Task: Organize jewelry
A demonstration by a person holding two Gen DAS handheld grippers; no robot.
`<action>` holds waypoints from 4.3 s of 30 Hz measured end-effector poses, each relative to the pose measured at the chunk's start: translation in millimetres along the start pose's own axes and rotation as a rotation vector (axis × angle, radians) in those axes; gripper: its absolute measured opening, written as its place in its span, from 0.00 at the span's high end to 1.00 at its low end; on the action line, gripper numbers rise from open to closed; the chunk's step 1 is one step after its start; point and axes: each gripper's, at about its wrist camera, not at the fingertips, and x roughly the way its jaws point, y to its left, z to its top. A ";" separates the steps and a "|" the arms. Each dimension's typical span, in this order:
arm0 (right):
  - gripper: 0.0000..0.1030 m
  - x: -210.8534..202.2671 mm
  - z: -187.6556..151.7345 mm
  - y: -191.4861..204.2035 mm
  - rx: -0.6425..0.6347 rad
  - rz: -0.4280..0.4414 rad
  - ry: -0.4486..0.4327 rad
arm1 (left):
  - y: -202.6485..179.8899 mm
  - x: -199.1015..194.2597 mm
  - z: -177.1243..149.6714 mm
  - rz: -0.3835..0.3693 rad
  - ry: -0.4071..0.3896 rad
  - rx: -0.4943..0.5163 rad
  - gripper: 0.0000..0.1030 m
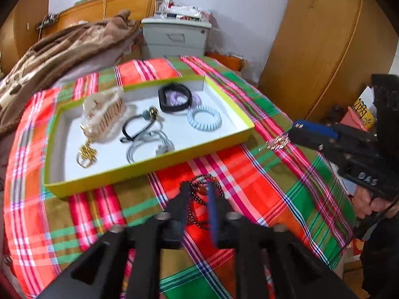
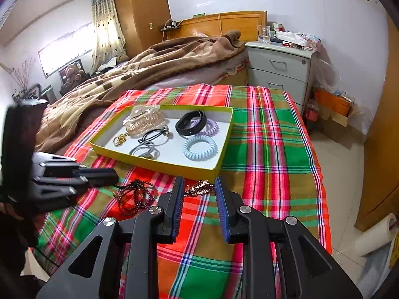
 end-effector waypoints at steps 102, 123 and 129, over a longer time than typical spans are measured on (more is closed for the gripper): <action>0.58 41.3 27.8 33.4 0.072 -0.093 -0.017 | 28.0 -17.9 12.5 0.315 -0.115 -0.149 0.62; 0.55 14.6 3.9 55.7 0.106 -0.152 -0.037 | 24.1 -49.5 -18.8 0.426 -0.180 -0.251 0.62; 0.55 14.1 2.6 57.1 0.113 -0.153 -0.033 | 19.9 -46.7 -21.3 0.429 -0.174 -0.236 0.62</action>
